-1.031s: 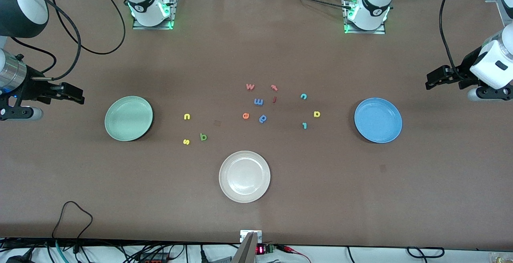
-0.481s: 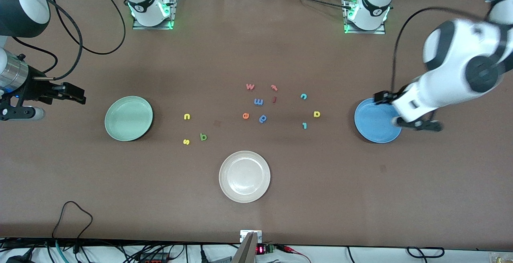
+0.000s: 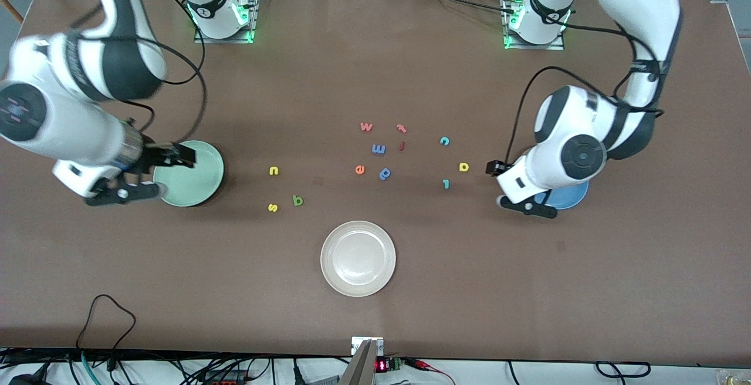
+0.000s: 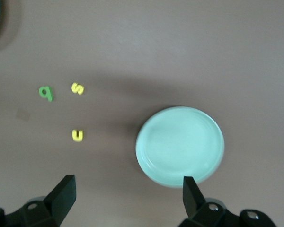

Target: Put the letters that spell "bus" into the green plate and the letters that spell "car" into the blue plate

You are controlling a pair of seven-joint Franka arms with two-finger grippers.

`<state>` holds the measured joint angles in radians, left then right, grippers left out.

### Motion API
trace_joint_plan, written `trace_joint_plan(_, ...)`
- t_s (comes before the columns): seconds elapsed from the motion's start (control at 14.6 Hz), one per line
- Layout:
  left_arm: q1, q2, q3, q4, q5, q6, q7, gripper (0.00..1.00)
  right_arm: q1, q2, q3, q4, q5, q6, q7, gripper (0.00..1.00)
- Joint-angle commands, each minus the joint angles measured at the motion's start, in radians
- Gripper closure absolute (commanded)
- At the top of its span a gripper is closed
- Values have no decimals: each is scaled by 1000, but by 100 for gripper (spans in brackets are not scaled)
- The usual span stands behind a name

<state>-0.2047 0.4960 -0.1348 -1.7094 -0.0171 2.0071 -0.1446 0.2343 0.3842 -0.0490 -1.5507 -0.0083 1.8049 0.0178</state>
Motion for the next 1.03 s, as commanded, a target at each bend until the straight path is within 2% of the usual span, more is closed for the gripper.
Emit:
trace_joint_plan(0.0,-67,81,8,33,-4,65,-113,19,37,8,-5,-98,5,149,53,0)
trace_joint_plan(0.14,-87,117,6,33,-6,99,-159,32,65,21,-6,-159,5,264,88,0)
trace_joint_plan(0.55,-143,176,8,33,-4,218,-273,40,114,146,-5,-160,5,425,214,0)
trace_joint_plan(0.62,-156,182,8,33,-4,232,-282,41,124,160,-5,-160,5,436,212,3)
trace_joint_plan(0.82,-160,207,9,33,-1,271,-285,43,154,194,-6,-158,4,439,214,23)
trace_joint_plan(0.96,-162,217,9,33,-3,274,-285,47,149,197,-5,-158,5,441,218,29)
